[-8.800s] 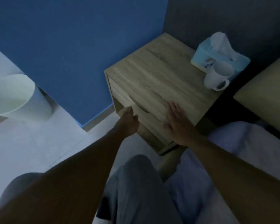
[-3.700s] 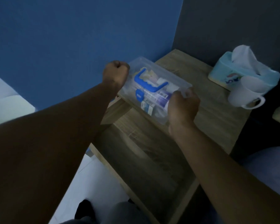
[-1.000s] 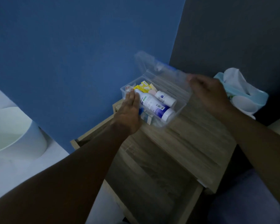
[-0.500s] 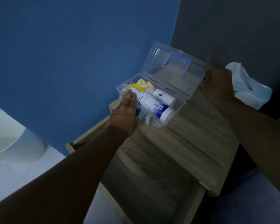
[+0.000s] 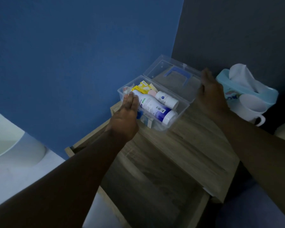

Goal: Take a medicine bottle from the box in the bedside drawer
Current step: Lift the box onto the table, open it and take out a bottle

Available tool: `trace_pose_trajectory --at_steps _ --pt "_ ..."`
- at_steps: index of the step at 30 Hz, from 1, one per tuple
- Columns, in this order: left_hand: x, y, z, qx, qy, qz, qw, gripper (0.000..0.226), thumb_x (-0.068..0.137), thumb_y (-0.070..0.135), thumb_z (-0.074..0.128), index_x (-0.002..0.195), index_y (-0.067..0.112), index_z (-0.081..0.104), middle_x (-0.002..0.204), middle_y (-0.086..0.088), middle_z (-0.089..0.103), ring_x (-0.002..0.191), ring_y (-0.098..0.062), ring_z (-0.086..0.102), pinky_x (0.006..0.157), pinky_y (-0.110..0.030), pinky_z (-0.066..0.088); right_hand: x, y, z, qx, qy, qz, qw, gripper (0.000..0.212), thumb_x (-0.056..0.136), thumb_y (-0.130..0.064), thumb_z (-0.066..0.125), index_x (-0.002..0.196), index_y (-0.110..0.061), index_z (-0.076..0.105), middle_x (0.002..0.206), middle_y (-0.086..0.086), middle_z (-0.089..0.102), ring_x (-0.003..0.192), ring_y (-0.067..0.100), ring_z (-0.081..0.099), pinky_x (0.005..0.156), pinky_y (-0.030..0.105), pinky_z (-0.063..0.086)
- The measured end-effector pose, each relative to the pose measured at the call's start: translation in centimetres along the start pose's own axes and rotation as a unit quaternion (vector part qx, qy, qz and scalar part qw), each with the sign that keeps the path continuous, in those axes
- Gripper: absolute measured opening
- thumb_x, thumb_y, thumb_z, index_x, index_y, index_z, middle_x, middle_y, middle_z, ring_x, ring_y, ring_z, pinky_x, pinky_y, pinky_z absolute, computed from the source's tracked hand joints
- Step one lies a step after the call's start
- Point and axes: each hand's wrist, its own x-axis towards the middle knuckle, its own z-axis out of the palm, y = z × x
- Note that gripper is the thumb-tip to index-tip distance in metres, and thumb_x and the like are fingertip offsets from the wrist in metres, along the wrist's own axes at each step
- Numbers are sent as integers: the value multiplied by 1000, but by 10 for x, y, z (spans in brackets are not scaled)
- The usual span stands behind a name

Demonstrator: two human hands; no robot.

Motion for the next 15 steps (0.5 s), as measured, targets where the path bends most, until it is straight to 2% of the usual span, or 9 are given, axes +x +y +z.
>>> trace_pose_trajectory --at_steps 2,3,5,7,10,12,15 --pt "0 0 0 1 4 -1 1000 90 87 0 53 158 17 1 166 -1 -10 154 -23 -2 116 -39 29 2 -15 5 14 24 -59 998 50 99 0 40 148 6 38 156 21 38 144 30 38 120 25 24" --pt "-1 1 0 2 6 0 1000 89 87 0 53 158 16 1 166 -2 -9 154 -23 -2 116 -38 29 5 -23 7 22 19 -85 996 47 98 -1 41 145 5 44 153 20 43 142 29 42 120 28 27" --pt "-1 0 1 4 9 2 1000 89 87 1 53 157 16 2 167 -2 -8 154 -24 0 116 -39 29 15 -40 14 37 -18 -138 990 44 94 1 43 136 3 57 143 18 56 135 28 52 116 35 38" --pt "-1 -1 2 2 10 6 1000 89 86 1 54 157 16 2 167 -3 -8 154 -24 -1 116 -39 29 26 -57 21 31 -72 -180 981 40 93 0 46 129 -2 65 132 15 65 125 28 60 109 35 44" --pt "-1 -3 2 3 12 9 1000 90 86 3 54 158 17 1 166 -2 -9 154 -23 -3 115 -40 30 36 -73 33 13 -139 -196 971 32 94 -15 60 124 -11 70 126 8 71 118 23 64 102 32 48" --pt "-1 -4 3 -1 14 13 1000 89 87 2 54 158 16 2 166 -3 -8 154 -23 -3 115 -41 31 40 -78 38 5 -174 -183 968 34 91 -29 69 122 -18 71 126 2 71 119 19 63 103 31 47" --pt "0 -4 3 -9 5 10 1000 89 89 2 55 158 17 1 166 -2 -9 154 -24 -3 116 -43 29 44 -81 42 2 -202 -166 965 34 88 -33 72 119 -19 73 125 2 71 121 19 61 104 36 48"
